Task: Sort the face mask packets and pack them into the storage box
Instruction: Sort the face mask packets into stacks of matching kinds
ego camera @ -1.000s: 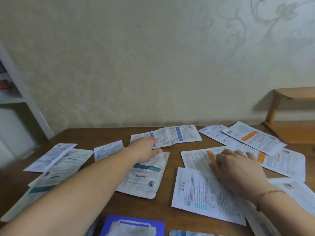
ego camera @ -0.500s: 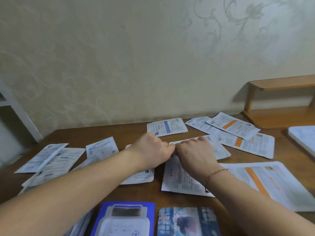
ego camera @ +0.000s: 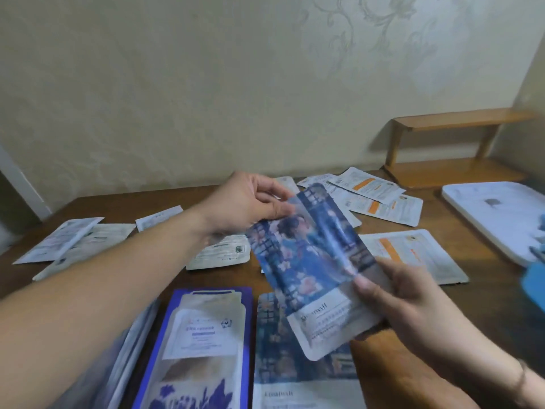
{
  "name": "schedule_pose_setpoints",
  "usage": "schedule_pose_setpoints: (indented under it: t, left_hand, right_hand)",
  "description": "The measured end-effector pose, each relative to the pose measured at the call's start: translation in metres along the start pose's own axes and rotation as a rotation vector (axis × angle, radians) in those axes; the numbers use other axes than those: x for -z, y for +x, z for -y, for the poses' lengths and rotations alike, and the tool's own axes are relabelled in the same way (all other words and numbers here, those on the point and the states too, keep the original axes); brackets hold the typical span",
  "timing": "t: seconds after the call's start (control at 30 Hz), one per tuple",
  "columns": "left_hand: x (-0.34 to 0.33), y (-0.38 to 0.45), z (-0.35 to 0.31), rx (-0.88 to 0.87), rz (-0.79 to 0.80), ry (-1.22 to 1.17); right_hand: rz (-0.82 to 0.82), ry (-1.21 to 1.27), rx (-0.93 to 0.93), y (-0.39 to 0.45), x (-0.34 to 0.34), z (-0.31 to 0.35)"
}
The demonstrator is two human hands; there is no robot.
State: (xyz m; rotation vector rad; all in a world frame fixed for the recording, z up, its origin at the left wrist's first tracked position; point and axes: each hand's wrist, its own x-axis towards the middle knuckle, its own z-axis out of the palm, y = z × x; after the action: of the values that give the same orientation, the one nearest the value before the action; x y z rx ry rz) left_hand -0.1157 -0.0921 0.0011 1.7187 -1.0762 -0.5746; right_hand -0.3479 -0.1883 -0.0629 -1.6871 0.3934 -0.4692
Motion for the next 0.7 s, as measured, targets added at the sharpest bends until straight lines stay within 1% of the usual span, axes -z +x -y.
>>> schedule_pose_setpoints:
  t: [0.1,0.23,0.27,0.37,0.4,0.43,0.5,0.6,0.7]
  left_hand:
    - [-0.014,-0.003,-0.001,0.003,0.06,-0.003]
    - [-0.022,-0.005,0.001,0.004,0.074,0.039]
    - [-0.024,-0.006,0.004,0.021,0.086,0.07]
    - [-0.03,-0.015,0.014,0.078,0.158,0.161]
    - [-0.033,-0.018,0.02,0.084,0.182,0.2]
    - [-0.037,-0.02,0.026,0.084,0.202,0.245]
    - [-0.042,-0.022,0.036,0.08,0.223,0.363]
    - [-0.046,-0.023,0.047,0.039,0.219,0.604]
    - [-0.05,-0.024,0.057,0.019,0.258,0.676]
  right_hand:
    - [-0.038,0.127,-0.033,-0.02,-0.003,-0.014]
    - [0.058,0.418,-0.085,-0.043,-0.011,-0.017]
    - [0.055,0.434,-0.091,-0.051,-0.015,-0.019]
    - [-0.072,0.243,-0.059,-0.072,-0.027,-0.024]
    - [-0.085,0.222,-0.054,-0.077,-0.031,-0.025]
    - [-0.064,0.202,-0.074,-0.079,-0.033,-0.025]
    - [0.047,0.093,-0.128,-0.08,-0.034,-0.026]
    - [0.142,-0.09,-0.205,-0.078,-0.032,-0.025]
    - [0.222,-0.28,-0.243,-0.072,-0.03,-0.025]
